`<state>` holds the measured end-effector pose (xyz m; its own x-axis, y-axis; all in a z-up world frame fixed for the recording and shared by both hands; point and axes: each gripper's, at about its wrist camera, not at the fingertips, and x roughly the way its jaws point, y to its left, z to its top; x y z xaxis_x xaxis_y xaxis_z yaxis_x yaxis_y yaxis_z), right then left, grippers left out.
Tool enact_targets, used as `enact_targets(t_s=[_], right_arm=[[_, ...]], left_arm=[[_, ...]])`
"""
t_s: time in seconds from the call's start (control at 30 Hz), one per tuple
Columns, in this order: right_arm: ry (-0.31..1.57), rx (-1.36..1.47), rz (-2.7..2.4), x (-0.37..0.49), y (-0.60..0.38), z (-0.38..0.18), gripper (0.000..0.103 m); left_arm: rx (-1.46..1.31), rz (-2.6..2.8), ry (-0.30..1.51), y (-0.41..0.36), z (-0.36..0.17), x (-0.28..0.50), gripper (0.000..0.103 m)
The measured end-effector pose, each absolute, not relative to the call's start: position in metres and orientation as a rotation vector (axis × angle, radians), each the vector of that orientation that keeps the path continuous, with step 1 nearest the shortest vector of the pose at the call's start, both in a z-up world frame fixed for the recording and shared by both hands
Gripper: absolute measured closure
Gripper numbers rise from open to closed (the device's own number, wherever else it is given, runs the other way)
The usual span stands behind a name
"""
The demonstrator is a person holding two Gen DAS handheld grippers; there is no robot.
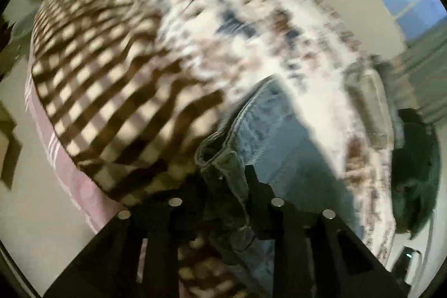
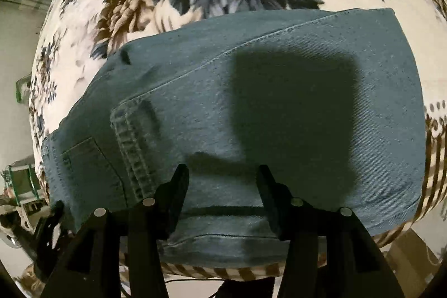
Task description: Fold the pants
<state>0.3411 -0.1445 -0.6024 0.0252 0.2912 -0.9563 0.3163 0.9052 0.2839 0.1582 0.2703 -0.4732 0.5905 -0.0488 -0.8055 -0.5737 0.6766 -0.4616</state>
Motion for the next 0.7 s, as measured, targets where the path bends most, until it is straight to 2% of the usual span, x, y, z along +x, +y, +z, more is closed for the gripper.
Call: enact_targets(t_s=[0.1,0.17,0.27,0.33,0.37,0.4,0.53,0.67,0.7], right_arm=[[1.565,0.467,-0.003,0.341,-0.141,-0.602,0.05],[1.579,0.46,0.01,0.341,-0.135,-0.606,0.05],[1.595,0.457,0.018,0.338,-0.132,-0.608,0.05],[1.596,0.466,0.024,0.338,-0.131,-0.607,0.05],[1.597,0.469,0.027,0.338,-0.129,-0.608,0.05],[1.599,0.469,0.028,0.339,-0.128,-0.607,0.05],[1.61,0.452,0.032,0.338,-0.127,-0.61,0.05],[1.601,0.433,0.015,0.341,-0.123,-0.612,0.05],[1.599,0.416,0.007,0.341,-0.124,-0.611,0.042]], left_arm=[[-0.764,0.286,0.845,0.266,-0.458,0.164,0.08],[-0.817,0.309,0.874,0.276,-0.476,0.169,0.077],[-0.923,0.377,0.983,0.299,-0.519,0.169,0.066],[-1.043,0.349,0.971,0.31,-0.539,0.162,0.057],[-1.079,0.336,0.958,0.312,-0.544,0.159,0.057],[-1.09,0.329,0.946,0.313,-0.545,0.159,0.059],[-0.892,0.336,0.895,0.29,-0.511,0.161,0.08],[-0.765,0.328,0.832,0.267,-0.47,0.159,0.082],[-0.749,0.333,0.824,0.264,-0.463,0.159,0.082]])
